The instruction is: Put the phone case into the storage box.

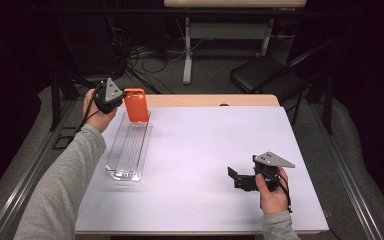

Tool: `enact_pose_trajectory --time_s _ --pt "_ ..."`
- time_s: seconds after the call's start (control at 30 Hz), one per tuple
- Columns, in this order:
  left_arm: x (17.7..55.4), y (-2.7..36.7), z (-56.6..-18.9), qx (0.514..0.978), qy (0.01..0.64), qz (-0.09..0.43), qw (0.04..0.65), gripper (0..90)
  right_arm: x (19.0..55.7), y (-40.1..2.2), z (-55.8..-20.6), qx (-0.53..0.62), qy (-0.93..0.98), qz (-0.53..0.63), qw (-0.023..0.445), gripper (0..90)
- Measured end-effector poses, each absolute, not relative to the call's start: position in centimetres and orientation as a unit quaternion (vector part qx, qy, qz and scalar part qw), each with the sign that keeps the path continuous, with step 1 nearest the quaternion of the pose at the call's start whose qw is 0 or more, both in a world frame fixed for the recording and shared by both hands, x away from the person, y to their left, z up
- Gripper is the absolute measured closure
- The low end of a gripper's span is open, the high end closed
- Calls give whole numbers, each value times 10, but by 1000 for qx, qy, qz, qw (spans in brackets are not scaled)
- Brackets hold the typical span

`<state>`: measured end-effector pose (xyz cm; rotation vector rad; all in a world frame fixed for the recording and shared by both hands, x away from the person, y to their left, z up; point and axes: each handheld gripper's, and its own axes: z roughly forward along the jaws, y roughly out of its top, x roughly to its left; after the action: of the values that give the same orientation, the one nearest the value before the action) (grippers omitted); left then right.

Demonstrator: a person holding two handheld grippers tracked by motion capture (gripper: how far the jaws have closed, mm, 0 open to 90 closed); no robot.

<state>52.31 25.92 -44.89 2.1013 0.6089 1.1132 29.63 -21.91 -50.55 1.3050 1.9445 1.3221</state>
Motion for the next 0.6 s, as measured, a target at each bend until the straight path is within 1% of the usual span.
enact_pose_trajectory --time_s 0.6 --pt "523 258 -462 809 235 424 333 808 297 -217 -506 467 709 480 221 0"
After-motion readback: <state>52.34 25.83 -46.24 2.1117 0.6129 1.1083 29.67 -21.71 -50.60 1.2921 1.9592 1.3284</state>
